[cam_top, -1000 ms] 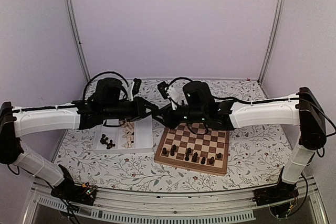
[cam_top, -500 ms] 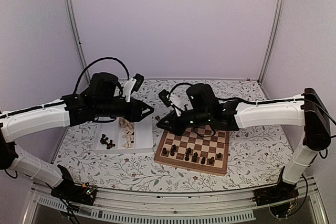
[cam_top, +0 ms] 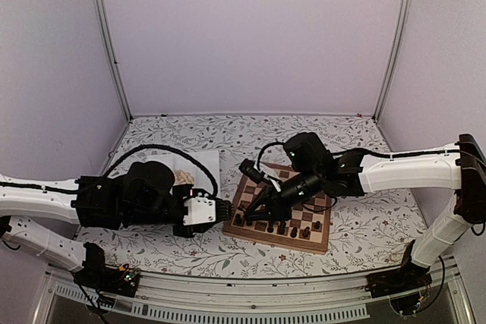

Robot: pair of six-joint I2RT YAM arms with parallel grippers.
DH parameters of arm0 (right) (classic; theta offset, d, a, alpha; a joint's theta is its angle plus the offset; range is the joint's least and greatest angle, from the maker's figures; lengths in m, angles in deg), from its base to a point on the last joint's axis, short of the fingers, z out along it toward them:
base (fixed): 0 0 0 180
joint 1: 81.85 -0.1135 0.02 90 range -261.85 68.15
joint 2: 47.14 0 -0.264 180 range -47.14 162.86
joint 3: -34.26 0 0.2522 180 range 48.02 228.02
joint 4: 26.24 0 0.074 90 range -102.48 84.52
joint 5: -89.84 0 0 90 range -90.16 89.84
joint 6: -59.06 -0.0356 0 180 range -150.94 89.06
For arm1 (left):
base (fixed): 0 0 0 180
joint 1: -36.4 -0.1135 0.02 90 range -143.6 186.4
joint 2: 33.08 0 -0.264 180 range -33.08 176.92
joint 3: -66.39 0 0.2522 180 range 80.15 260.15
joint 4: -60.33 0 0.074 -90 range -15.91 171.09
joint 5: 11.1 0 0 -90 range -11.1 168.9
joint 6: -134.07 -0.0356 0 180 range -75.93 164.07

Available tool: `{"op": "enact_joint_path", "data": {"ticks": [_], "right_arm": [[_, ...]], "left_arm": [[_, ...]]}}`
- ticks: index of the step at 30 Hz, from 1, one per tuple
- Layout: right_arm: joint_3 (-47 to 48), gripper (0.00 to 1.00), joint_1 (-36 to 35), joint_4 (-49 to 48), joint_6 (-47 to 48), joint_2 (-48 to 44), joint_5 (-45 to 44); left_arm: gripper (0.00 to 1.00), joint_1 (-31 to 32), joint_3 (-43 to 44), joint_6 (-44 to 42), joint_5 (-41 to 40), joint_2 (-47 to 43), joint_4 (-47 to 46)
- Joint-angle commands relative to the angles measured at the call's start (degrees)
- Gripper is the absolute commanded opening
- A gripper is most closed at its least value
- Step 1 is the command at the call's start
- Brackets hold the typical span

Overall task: Set up the chess pieces on the board
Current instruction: Place the chess piece on the chessboard.

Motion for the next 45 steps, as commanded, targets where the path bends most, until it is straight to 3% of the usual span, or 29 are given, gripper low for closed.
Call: {"op": "enact_joint_path", "data": {"ticks": [1,14,22,28,38,40,41,45], "right_arm": [[-0.21,0.07,0.1,1.36,0.28,-0.06,7.5],[-0.48,0.08,0.05,1.08,-0.45,1.72,11.14],[-0.39,0.09,0.05,1.28,-0.12,2.48,11.05],[-0.12,0.09,0.09,1.28,0.08,2.8,11.12],[-0.29,0.1,0.1,1.89,0.25,2.23,11.37],[-0.34,0.15,0.11,2.09,0.34,1.86,11.07],[-0.44,0.22,0.22,2.23,0.34,1.35,10.56],[-2.14,0.35,2.12,1.75,0.47,-2.58,10.98]], "left_arm": [[0.42,2.14,2.08,-12.21,-6.62,3.28,-0.9],[0.44,4.88,6.05,-18.16,-13.68,12.91,-3.79],[0.42,6.92,7.83,-19.95,-11.56,14.39,-4.05],[0.34,7.28,9.64,-20.44,-11.38,16.79,-1.83],[0.12,6.47,10.24,-19.89,-15.85,19.87,-2.03],[0.08,5.08,10.24,-18.42,-15.99,19.76,-2.66],[0.06,4.08,10.18,-17.2,-15.28,19.53,-2.87],[0.05,-2.28,9.75,-8.06,-6.33,17.09,-4.0]]}}
